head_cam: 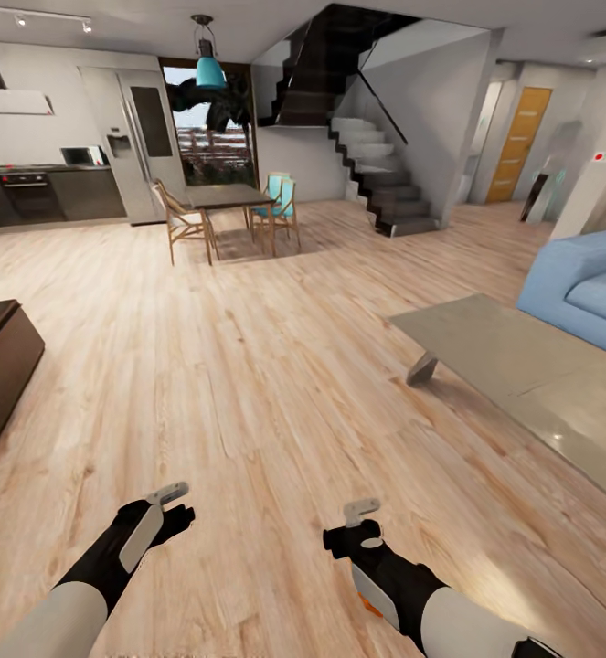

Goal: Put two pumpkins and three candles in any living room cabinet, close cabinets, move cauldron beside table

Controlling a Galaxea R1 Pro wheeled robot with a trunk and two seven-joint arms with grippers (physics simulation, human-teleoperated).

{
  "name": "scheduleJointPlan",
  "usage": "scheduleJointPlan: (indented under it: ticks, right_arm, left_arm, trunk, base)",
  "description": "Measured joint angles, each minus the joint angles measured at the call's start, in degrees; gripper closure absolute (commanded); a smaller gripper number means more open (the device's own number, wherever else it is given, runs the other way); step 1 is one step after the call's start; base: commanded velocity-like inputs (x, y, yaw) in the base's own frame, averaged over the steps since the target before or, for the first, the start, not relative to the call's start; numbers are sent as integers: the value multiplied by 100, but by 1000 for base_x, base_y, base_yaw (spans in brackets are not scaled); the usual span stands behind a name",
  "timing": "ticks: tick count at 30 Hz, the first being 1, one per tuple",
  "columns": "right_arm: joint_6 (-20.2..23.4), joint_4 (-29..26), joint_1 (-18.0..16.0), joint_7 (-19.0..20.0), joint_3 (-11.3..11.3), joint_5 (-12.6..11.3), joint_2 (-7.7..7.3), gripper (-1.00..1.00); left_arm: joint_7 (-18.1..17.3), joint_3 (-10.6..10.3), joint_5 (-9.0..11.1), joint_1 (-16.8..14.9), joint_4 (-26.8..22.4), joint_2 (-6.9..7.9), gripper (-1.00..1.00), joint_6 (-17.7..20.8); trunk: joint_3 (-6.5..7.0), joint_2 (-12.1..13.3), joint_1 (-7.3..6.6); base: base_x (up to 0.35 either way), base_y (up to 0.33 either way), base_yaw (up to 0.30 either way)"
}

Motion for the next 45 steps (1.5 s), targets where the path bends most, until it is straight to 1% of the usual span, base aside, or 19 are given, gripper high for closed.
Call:
scheduleJointPlan:
  ticks: [14, 18, 22, 25, 29, 34, 39, 45]
  right_arm:
    - [0, 3, -1, 0, 5, 1, 4, -100]
    - [0, 3, -2, 17, 12, -1, 5, -100]
    - [26, 10, -2, 36, 126, -12, 5, -100]
    - [21, 10, -1, 24, 160, -15, 5, -100]
    - [0, 8, 0, 10, 170, -16, 0, -100]
    - [25, 6, -1, 3, 180, -16, 4, -100]
    - [48, 3, -1, 22, 182, -16, 10, -100]
    - [61, 3, -2, 31, 210, -15, 14, -100]
  left_arm:
    - [-2, -1, 0, 1, 0, -1, -100, -1]
    - [-3, 1, 0, 1, -2, -7, -100, -1]
    - [-3, 5, 0, 2, 0, -5, -100, -1]
    - [-2, 3, -1, 1, 1, -1, -100, -1]
    - [0, 37, 3, 0, 2, 13, -100, -2]
    - [1, 157, -2, 1, 3, 20, -100, -5]
    - [1, 172, -2, 1, 3, 20, -100, -5]
    - [0, 174, -1, 1, 3, 21, -100, -6]
  trunk:
    - [-55, 0, 0]
    - [-70, 0, 0]
    - [-87, 0, 1]
    - [-102, 0, 1]
    - [-113, 0, 0]
    - [-115, 0, 0]
    - [-115, 0, 0]
    - [-115, 0, 1]
  base:
    - [1, 8, 234]
    - [0, -173, 235]
    - [-41, -222, 223]
    - [-41, -147, 167]
    - [-9, -37, 48]
    - [-1, -138, 7]
    - [-1, -209, 33]
    - [-66, -237, 232]
